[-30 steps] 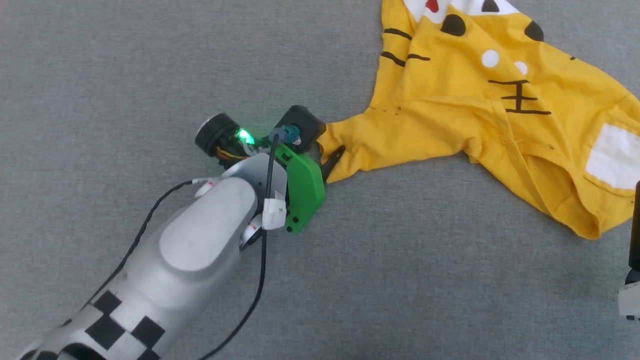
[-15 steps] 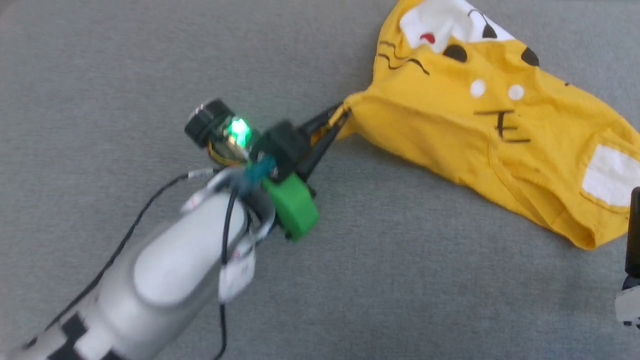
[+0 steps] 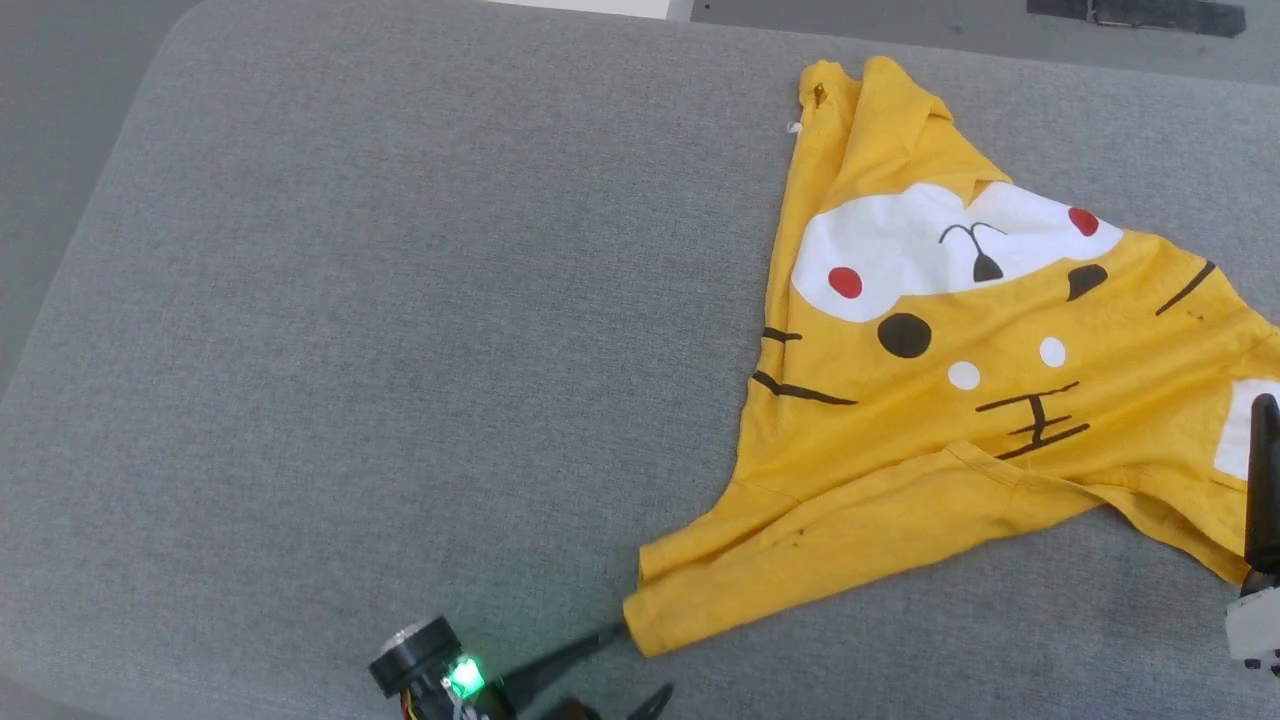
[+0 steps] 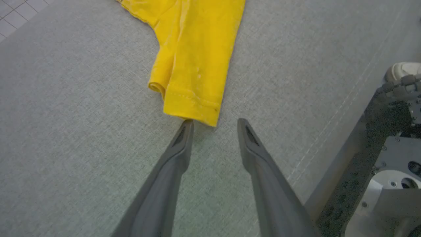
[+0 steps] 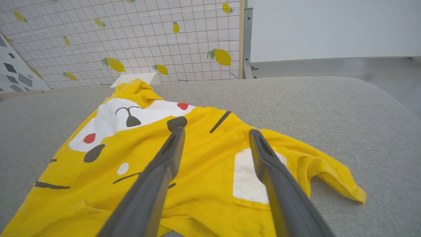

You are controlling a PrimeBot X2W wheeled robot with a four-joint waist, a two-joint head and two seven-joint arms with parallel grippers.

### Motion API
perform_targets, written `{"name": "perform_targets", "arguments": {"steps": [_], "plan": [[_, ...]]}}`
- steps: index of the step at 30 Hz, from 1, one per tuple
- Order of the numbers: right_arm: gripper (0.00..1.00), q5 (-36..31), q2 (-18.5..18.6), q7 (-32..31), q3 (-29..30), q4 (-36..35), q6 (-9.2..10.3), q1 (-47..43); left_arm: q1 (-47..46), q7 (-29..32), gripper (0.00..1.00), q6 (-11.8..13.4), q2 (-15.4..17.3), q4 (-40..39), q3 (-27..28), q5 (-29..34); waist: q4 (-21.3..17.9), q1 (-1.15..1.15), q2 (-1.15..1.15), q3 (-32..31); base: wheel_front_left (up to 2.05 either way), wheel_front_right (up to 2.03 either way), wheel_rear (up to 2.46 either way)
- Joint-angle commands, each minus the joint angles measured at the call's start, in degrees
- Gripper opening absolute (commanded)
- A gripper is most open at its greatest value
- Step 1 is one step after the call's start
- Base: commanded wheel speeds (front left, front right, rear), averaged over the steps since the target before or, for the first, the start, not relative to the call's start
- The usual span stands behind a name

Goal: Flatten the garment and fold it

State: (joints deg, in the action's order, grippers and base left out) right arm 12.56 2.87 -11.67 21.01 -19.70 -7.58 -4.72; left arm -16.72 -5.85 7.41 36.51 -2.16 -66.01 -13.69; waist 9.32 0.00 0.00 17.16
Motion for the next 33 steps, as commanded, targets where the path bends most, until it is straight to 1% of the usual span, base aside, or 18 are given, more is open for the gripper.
{"name": "perform_targets", "arguments": {"steps": [1,3,5,7,9,10,12,14,19,24,27,30,31,32,33], "plan": [[1.00,-0.24,0.01,-0.22,0.16,-0.47,0.09,-0.16,0.97,-2.01,1.00,1.34,-1.47,-0.62,2.73,-4.04,0.33,0.00,0.00,-0.21,0.00,0.00,0.00],[1.00,-0.25,0.01,-0.37,0.23,-0.48,0.09,-0.31,2.42,-5.04,1.00,2.71,-3.16,-2.49,7.58,-11.03,0.40,0.00,0.00,-0.53,0.00,0.00,0.00],[1.00,-0.18,0.01,-0.52,0.12,-0.49,0.09,-0.43,2.25,-6.70,1.00,3.41,-4.11,-4.65,12.17,-15.90,0.32,0.00,0.00,-0.74,0.00,0.00,0.00],[1.00,-0.01,0.01,-0.64,-0.08,-0.56,0.09,-0.50,0.50,-7.43,1.00,4.19,-4.49,-6.24,16.07,-18.17,0.13,0.00,0.00,-0.82,0.00,0.00,0.00],[1.00,0.14,0.01,-0.78,-0.32,-0.79,0.09,-0.42,-2.51,-6.73,1.00,4.80,-4.15,-6.58,17.96,-17.82,-0.23,0.00,0.00,-0.60,0.00,0.00,0.00],[1.00,0.18,0.01,-0.87,-0.50,-0.96,0.09,-0.30,-4.12,-5.91,1.00,4.62,-4.01,-6.40,18.07,-17.18,-0.50,0.00,0.00,-0.38,0.00,0.00,0.00],[1.00,0.15,0.01,-1.04,-0.72,-1.39,0.09,0.05,-7.46,-3.21,1.00,4.23,-4.83,-5.50,18.08,-16.98,-1.19,0.00,0.00,0.14,0.00,0.00,0.00],[1.00,0.13,0.01,-1.19,-0.62,-1.84,0.09,0.51,-10.77,0.04,1.00,2.89,-6.10,-3.79,17.43,-17.42,-2.03,0.00,0.00,0.82,0.00,0.00,0.00],[1.00,0.46,0.01,-1.43,0.04,-2.31,0.09,1.22,-17.41,6.89,1.00,-1.04,-10.61,2.73,15.28,-19.78,-4.50,0.00,0.00,2.70,0.00,0.00,0.00],[1.00,1.23,0.01,-1.00,0.10,-1.94,0.09,1.45,-20.18,12.30,1.00,-4.14,-14.44,10.10,12.70,-22.34,-6.65,0.00,0.00,4.49,0.00,0.00,0.00],[1.00,1.61,0.01,-0.59,-0.17,-1.53,0.09,1.66,-20.95,15.22,1.00,-5.23,-16.07,15.27,11.18,-23.26,-7.79,0.00,0.00,5.27,0.00,0.00,0.00],[1.00,1.72,0.01,-0.24,-0.21,-1.20,0.09,1.85,-21.35,16.87,1.00,-6.28,-17.34,19.72,9.76,-23.55,-8.56,0.00,0.00,5.60,0.00,0.00,0.00],[1.00,1.76,0.01,-0.03,-0.08,-1.00,0.09,1.96,-21.63,17.33,0.17,-7.21,-17.95,22.43,8.65,-23.24,-8.91,0.00,0.00,5.57,0.00,0.00,0.00],[1.00,1.76,0.01,0.02,-0.09,-0.88,0.09,2.02,-21.76,17.16,0.00,-7.57,-18.20,23.64,8.27,-23.03,-9.08,0.00,0.00,5.44,0.00,0.00,0.00],[1.00,1.77,0.01,0.03,-0.09,-0.81,0.09,2.05,-22.03,16.67,0.00,-7.58,-18.27,24.29,8.16,-22.65,-9.18,0.00,0.00,5.31,0.00,0.00,0.00]]}}
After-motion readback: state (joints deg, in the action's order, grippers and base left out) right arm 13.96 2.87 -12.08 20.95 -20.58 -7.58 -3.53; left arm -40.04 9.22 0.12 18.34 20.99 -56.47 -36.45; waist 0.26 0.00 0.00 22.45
